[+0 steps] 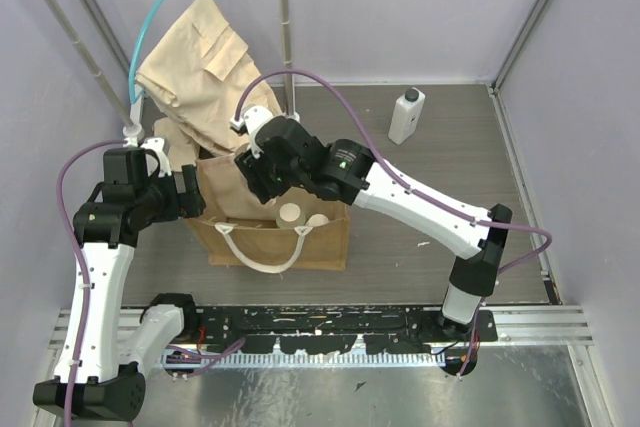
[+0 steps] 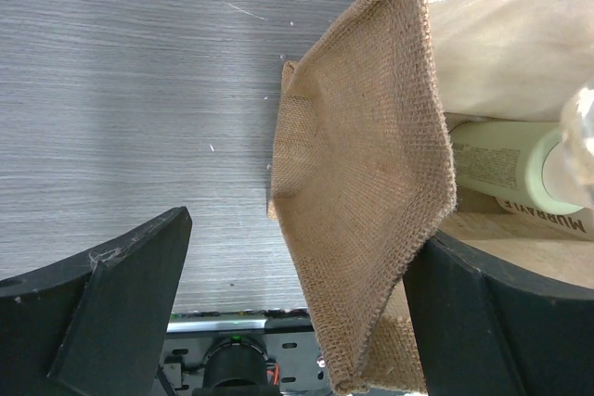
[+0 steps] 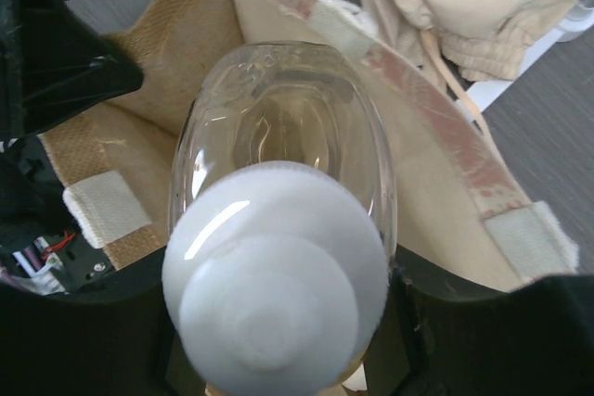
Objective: Place the personal care products into the canvas bag
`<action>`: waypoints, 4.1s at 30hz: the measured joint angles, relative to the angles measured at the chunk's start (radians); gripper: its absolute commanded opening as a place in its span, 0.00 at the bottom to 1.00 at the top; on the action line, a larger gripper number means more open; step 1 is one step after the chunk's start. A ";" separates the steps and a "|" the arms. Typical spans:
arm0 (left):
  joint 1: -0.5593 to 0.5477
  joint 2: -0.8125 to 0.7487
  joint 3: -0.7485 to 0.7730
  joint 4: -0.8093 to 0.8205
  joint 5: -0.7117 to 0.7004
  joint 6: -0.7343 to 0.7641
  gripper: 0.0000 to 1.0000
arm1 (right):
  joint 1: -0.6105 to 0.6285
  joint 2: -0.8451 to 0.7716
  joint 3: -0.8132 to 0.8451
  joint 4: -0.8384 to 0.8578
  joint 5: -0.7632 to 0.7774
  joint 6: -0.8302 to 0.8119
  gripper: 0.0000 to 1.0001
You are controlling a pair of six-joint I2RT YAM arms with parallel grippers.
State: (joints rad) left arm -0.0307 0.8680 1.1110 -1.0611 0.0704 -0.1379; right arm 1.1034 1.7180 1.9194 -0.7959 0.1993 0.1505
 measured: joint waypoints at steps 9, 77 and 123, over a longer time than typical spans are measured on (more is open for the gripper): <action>0.000 0.000 0.000 0.000 0.000 0.002 0.98 | 0.040 0.018 -0.030 0.016 -0.055 0.049 0.01; 0.000 0.000 0.004 -0.001 0.009 0.003 0.98 | -0.101 -0.094 -0.282 0.139 -0.066 0.066 1.00; 0.000 -0.036 -0.019 0.047 0.157 0.003 0.98 | -0.871 0.433 0.246 -0.188 0.093 0.365 1.00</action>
State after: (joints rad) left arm -0.0311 0.8318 1.0924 -1.0142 0.2272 -0.1352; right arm 0.2325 2.1513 2.1654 -0.9840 0.2924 0.5156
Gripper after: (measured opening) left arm 0.981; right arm 0.999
